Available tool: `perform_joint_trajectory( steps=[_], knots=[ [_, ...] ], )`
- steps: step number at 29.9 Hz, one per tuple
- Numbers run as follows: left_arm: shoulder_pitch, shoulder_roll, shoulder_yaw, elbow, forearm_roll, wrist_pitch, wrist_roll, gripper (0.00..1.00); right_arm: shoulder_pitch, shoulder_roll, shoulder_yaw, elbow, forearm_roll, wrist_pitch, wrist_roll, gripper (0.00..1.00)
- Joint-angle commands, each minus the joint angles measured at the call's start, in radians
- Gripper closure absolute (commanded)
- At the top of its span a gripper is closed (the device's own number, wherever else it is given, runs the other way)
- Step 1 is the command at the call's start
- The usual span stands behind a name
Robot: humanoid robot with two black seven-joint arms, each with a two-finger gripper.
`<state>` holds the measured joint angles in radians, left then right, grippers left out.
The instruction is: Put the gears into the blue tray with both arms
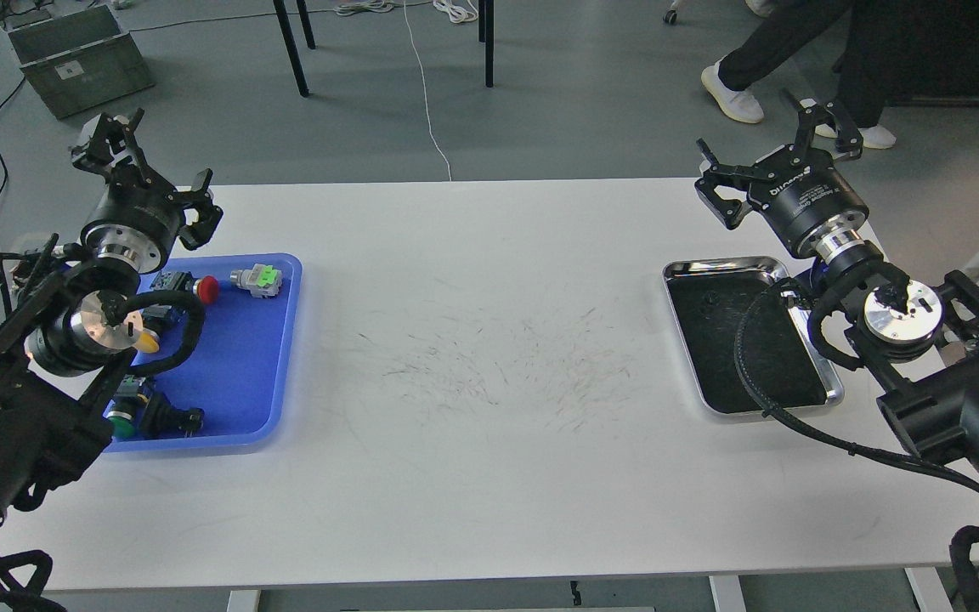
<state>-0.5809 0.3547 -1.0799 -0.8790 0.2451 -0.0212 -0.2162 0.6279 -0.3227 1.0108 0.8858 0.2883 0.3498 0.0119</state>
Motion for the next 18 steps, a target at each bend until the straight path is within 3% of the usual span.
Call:
perform_joint_trajectory(
  steps=[1,11,15,18],
  knots=[
    [-0.002,-0.002,-0.002,0.002,-0.003,0.001,-0.009,0.02,0.001,0.002,0.0,-0.001,0.0,0.0,0.0,0.01],
    [-0.013,-0.002,-0.017,0.009,-0.006,0.003,-0.028,0.02,-0.007,0.008,0.0,-0.007,-0.001,-0.002,-0.003,0.01],
    [-0.06,-0.003,-0.018,0.136,-0.007,0.001,-0.023,0.02,-0.008,0.004,0.008,-0.01,-0.001,-0.002,-0.003,0.01],
    [-0.068,-0.008,-0.003,0.164,-0.001,-0.008,-0.026,0.02,0.004,0.002,0.008,-0.034,-0.001,-0.009,-0.001,0.01]
  ],
)
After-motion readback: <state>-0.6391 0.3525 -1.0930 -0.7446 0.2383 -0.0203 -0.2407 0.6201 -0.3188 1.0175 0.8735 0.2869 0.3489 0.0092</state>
